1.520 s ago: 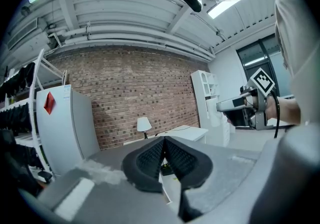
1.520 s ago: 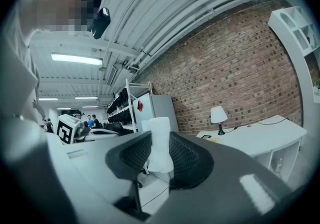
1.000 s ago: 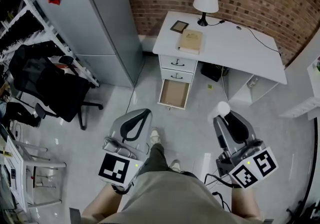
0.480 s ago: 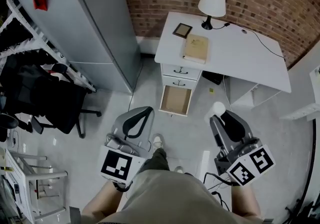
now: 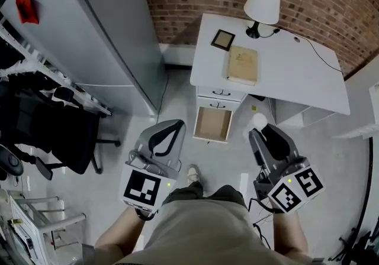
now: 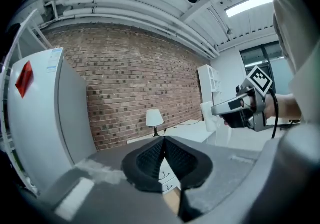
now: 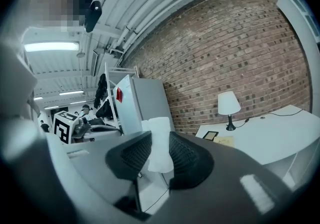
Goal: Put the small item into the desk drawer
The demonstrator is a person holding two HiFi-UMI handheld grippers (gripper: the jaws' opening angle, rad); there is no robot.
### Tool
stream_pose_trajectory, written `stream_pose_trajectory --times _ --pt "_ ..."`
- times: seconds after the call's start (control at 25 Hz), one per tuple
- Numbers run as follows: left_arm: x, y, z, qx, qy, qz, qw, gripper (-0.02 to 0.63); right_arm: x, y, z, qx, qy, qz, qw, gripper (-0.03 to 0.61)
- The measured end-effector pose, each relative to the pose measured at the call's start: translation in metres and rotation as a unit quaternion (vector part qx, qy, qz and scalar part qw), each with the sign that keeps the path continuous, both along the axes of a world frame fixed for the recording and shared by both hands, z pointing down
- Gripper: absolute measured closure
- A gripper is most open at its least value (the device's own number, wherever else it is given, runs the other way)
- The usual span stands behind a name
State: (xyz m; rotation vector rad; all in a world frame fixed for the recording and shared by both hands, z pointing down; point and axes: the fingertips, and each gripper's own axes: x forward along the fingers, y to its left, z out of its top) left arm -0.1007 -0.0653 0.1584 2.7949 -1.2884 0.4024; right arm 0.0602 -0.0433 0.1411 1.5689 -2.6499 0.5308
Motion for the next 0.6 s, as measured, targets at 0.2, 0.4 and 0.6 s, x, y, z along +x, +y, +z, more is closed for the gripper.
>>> stream_pose_trajectory --times 0.2,0.4,0.6 --pt "0.001 -0.032 0.017 -0.018 0.002 0.007 0.9998 0.611 0.001 -0.031 0.024 -0.030 -0.005 0.012 0.999 0.462" --pt "0.007 -0.061 0.044 -0.044 -0.003 -0.001 0.9990 0.611 0.017 -0.061 0.064 -0.077 -0.022 0.028 0.996 0.462" --pt "0.024 -0.084 0.093 -0.063 -0.009 -0.006 0.9979 0.611 0.034 -0.094 0.131 -0.126 -0.039 0.037 0.991 0.462"
